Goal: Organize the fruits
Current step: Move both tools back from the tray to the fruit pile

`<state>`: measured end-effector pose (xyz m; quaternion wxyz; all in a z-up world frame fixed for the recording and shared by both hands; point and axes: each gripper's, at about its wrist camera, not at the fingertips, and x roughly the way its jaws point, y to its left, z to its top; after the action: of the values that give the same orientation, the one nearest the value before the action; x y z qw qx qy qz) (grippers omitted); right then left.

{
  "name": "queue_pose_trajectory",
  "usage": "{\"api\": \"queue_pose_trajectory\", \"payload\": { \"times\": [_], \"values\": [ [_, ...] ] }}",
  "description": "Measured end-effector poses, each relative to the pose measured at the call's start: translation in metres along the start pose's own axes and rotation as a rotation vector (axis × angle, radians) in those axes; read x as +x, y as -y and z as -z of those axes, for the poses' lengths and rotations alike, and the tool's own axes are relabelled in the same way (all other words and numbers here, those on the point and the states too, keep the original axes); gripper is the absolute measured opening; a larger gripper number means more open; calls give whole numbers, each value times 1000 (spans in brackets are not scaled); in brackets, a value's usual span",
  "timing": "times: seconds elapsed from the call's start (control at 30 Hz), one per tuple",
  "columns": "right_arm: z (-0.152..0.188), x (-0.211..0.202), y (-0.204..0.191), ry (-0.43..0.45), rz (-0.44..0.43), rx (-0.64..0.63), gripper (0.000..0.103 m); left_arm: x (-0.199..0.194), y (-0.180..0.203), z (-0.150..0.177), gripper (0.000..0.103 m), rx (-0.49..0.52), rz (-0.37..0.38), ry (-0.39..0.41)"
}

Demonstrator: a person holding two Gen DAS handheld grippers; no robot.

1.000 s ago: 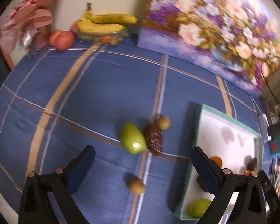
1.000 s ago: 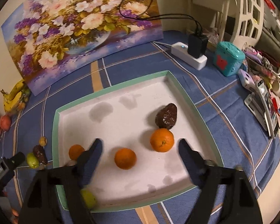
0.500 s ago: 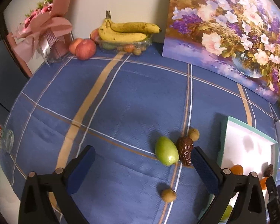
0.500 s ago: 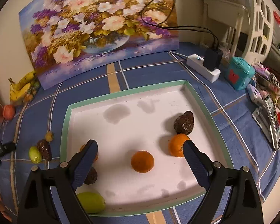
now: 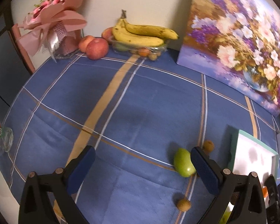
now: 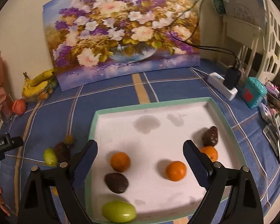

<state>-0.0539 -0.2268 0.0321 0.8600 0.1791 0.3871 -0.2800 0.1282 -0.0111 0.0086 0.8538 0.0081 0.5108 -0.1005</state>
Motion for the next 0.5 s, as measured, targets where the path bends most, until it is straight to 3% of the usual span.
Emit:
{"api": "queue_pose_trajectory", "payload": {
  "times": [0.23, 0.37, 0.5],
  "values": [
    [-14, 10, -35, -35, -193, 50, 93, 0, -27, -5, 103, -81, 41, 84],
    [-18, 14, -62, -28, -210, -28, 93, 3, -41, -12, 103, -121, 67, 89],
    [-20, 18, -80, -40, -244, -56, 93, 5, -45, -15, 103, -109, 43, 95]
  ]
}}
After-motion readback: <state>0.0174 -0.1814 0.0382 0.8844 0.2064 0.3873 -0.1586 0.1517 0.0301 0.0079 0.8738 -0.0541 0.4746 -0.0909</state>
